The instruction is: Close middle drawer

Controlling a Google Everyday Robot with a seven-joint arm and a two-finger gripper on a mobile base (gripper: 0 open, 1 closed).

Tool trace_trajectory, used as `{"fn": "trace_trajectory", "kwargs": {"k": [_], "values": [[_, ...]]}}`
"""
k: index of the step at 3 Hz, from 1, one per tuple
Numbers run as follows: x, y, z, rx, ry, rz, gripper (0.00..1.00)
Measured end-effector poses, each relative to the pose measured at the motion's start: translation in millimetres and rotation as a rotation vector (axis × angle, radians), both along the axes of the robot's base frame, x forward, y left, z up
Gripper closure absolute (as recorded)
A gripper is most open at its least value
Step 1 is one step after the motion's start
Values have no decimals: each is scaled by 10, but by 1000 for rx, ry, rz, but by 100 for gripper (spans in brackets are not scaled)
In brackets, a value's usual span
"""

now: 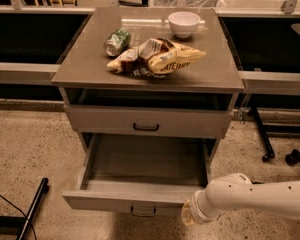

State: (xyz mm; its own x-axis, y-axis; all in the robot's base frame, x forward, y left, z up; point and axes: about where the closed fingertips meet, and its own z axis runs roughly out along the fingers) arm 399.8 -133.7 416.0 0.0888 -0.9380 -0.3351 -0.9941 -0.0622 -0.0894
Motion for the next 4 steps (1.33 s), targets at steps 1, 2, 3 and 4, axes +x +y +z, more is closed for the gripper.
{"fn": "trace_trajectory", "kwargs": {"k": [1,2,3,4], "values": [[0,0,0,0,0,0,27],[0,0,0,0,0,0,4],[0,0,0,0,0,0,0],[0,0,0,0,0,0,0]]}}
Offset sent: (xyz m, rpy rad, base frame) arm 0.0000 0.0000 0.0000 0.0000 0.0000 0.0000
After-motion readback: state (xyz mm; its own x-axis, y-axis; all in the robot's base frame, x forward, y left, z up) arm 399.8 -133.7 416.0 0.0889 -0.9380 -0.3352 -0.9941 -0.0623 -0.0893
